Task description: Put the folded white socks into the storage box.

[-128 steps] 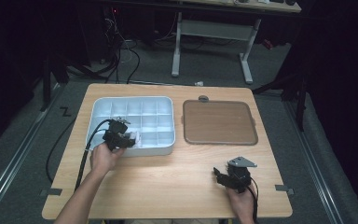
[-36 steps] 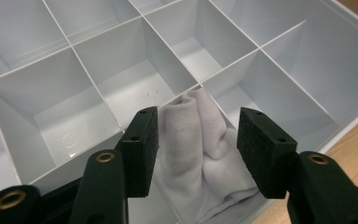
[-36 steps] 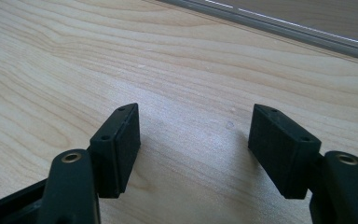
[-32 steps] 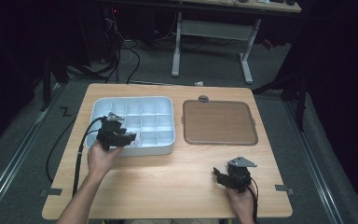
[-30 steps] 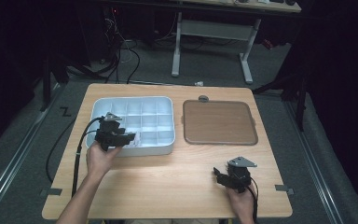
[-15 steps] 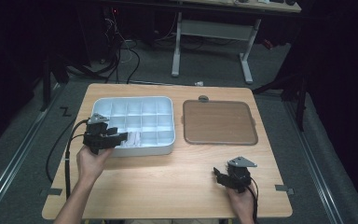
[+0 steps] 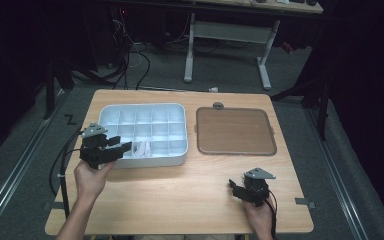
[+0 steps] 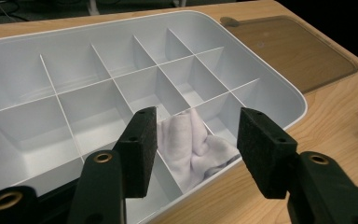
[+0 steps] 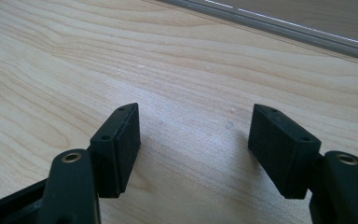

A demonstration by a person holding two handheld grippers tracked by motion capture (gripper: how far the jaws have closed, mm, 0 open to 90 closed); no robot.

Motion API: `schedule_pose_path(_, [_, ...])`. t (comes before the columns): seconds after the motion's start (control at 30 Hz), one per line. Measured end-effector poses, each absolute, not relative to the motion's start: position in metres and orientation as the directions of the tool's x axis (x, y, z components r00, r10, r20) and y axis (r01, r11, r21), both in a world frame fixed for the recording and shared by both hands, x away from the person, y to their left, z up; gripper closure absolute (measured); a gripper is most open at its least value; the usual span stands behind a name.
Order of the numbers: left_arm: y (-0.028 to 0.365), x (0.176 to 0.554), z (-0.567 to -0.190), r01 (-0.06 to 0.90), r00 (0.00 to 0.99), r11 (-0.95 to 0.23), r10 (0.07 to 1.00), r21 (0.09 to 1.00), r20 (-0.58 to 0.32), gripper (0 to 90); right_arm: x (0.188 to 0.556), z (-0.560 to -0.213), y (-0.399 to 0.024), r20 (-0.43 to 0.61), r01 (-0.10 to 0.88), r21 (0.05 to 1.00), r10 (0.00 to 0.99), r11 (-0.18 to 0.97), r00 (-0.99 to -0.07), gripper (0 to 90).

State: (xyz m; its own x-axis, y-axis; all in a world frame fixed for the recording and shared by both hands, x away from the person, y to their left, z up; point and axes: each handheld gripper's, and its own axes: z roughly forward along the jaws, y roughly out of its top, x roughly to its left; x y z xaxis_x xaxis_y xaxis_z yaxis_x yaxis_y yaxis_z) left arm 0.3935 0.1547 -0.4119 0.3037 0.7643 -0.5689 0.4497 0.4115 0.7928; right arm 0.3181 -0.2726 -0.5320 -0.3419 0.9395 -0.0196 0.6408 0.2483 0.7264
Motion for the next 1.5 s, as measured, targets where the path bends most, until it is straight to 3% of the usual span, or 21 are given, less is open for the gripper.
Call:
schedule_pose_path(0.3, [0.161, 0.382, -0.411, 0.418, 0.303, 0.403, 0.783, 0.814, -0.544, 48.0, 0.318, -0.532, -0.273, -0.019, 0.641, 0.726, 0.940, 0.248, -0.342, 34.4])
schedule_pose_path(1.5, [0.174, 0.352, -0.417, 0.407, 0.312, 0.447, 0.752, 0.796, -0.581, 46.2, 0.318, -0.532, -0.272, -0.019, 0.641, 0.726, 0.940, 0.247, -0.341, 34.4])
